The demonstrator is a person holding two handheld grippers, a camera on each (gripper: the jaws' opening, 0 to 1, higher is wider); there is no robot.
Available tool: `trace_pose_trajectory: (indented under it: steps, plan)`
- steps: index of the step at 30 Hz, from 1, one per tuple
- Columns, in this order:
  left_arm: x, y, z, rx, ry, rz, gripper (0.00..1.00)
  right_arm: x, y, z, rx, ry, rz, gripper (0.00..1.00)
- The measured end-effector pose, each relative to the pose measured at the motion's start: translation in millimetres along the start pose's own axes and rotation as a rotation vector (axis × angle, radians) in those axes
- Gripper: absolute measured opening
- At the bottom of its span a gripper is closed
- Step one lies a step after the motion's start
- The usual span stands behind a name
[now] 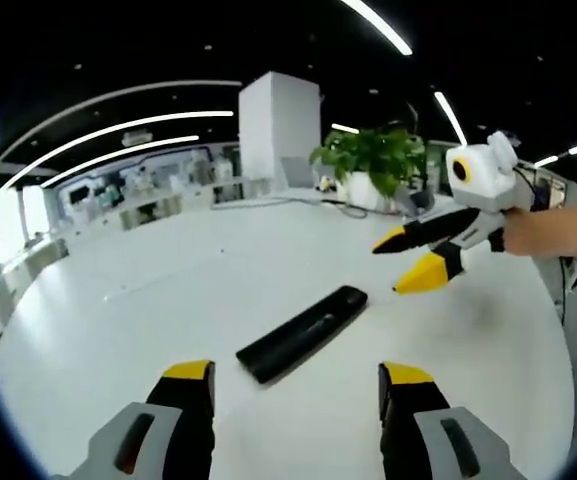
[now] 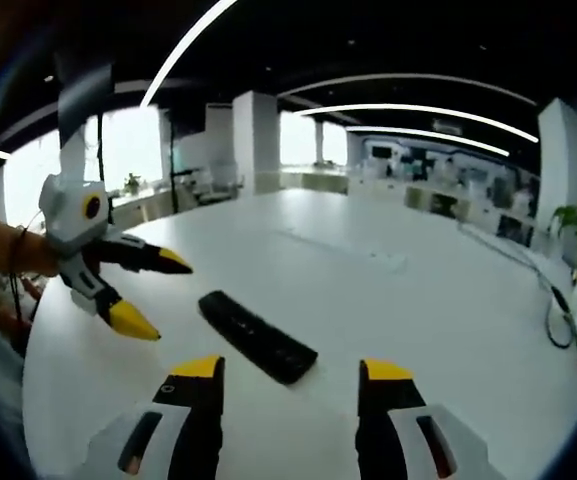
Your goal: Press the specified remote control buttons in sequence, fully releasing each button before pressing the next.
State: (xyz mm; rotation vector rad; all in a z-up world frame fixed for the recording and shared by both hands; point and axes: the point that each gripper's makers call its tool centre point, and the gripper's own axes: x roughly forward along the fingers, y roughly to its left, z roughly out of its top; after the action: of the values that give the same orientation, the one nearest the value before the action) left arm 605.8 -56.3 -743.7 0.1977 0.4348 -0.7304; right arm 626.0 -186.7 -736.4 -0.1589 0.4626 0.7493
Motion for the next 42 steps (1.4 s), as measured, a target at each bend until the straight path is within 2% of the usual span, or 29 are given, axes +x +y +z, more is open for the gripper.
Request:
trace_pose_trajectory:
  steps: [8,26,30,35,42]
  plan:
    - [-10,-13.3,1.4,-0.004,-0.009,0.017,0.68,-12,12,-5.0,-0.004,0.008,-0.008,0.51]
    - [-32,-34.0,-13.1,-0.012,0.002,0.041,0.67,-39,22,-25.3,0.027,0.075,-0.021,0.49]
    - [-38,-33.4,-13.7,-0.037,-0.006,0.065,0.67,-47,31,-30.6,0.027,0.091,-0.021,0.48]
    - [-45,-36.3,-22.7,-0.05,0.026,0.067,0.63,-55,40,-34.9,0.036,0.108,-0.018,0.48]
    - [-57,-40.9,-21.0,-0.056,0.004,0.081,0.67,-69,53,-38.9,0.031,0.12,-0.008,0.48]
